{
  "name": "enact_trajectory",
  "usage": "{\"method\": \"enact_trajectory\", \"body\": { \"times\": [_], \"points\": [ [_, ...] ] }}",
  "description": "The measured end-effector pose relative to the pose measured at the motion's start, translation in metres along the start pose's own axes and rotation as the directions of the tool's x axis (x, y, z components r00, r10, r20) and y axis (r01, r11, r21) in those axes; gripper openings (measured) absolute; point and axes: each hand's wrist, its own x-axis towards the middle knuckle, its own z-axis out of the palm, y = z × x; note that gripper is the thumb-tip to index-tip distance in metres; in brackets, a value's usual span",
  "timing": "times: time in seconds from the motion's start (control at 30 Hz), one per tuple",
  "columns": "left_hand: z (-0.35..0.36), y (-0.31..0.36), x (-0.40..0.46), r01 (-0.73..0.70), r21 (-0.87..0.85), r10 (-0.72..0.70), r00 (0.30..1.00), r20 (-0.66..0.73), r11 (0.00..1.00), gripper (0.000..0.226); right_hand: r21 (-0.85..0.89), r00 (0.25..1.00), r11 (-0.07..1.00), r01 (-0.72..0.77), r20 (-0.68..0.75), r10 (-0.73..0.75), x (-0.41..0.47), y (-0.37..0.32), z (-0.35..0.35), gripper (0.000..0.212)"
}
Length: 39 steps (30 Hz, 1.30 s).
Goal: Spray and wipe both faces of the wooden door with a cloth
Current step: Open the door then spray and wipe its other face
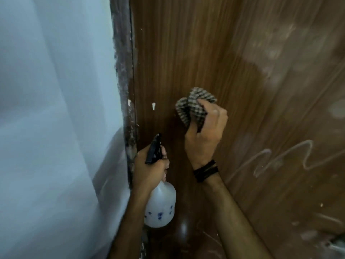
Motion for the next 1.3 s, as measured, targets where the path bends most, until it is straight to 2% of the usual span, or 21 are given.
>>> {"method": "enact_trajectory", "body": {
  "times": [0.1, 0.2, 0.27, 0.37, 0.47, 0.57, 0.8, 0.9, 1.0, 1.13, 1.3],
  "points": [
    [0.021, -0.010, -0.003, 0.006, 0.057, -0.010, 0.998, 0.066, 0.998, 0.026, -0.052, 0.981, 0.995, -0.086, -0.177, 0.075, -0.010, 0.027, -0.038, 0.025],
    [0.039, -0.022, -0.008, 0.030, 0.091, -0.043, 0.988, 0.151, 0.995, 0.023, -0.139, 0.975, 0.980, -0.139, -0.190, 0.112, -0.021, 0.063, -0.063, 0.023],
    [0.051, -0.030, -0.013, 0.038, 0.121, -0.063, 0.977, 0.205, 0.992, 0.020, -0.209, 0.994, 0.976, -0.060, -0.101, 0.040, -0.030, 0.088, -0.070, 0.025],
    [0.069, -0.042, -0.021, 0.053, 0.166, -0.094, 0.963, 0.251, 0.985, 0.016, -0.251, 0.990, 0.962, 0.107, 0.118, -0.080, -0.061, 0.111, -0.076, 0.042],
    [0.076, -0.050, -0.024, 0.063, 0.203, -0.119, 0.953, 0.278, 0.977, 0.015, -0.251, 0.961, 0.962, 0.109, 0.273, -0.037, -0.097, 0.114, -0.079, 0.046],
    [0.078, -0.053, -0.024, 0.068, 0.215, -0.123, 0.959, 0.255, 0.974, 0.016, -0.254, 0.959, 0.966, 0.040, 0.280, 0.034, -0.093, 0.108, -0.074, 0.052],
    [0.076, -0.055, -0.023, 0.079, 0.191, -0.120, 0.970, 0.213, 0.978, 0.026, -0.145, 0.942, 0.962, 0.230, 0.281, -0.182, -0.033, 0.086, -0.052, 0.044],
    [0.074, -0.060, -0.023, 0.093, 0.158, -0.120, 0.977, 0.176, 0.983, 0.027, -0.159, 0.902, 0.942, 0.295, 0.371, -0.220, -0.077, 0.101, -0.056, 0.027],
    [0.069, -0.065, -0.024, 0.106, 0.158, -0.129, 0.981, 0.144, 0.982, 0.028, -0.205, 0.875, 0.952, 0.226, 0.473, -0.106, -0.139, 0.113, -0.072, 0.029],
    [0.063, -0.069, -0.022, 0.112, 0.139, -0.131, 0.983, 0.132, 0.984, 0.029, -0.196, 0.907, 0.974, 0.116, 0.421, -0.023, -0.130, 0.108, -0.068, 0.048],
    [0.067, -0.069, -0.024, 0.120, 0.121, -0.139, 0.976, 0.167, 0.985, 0.030, -0.147, 0.967, 0.978, 0.146, 0.232, -0.109, -0.043, 0.086, -0.044, 0.041]
  ]
}}
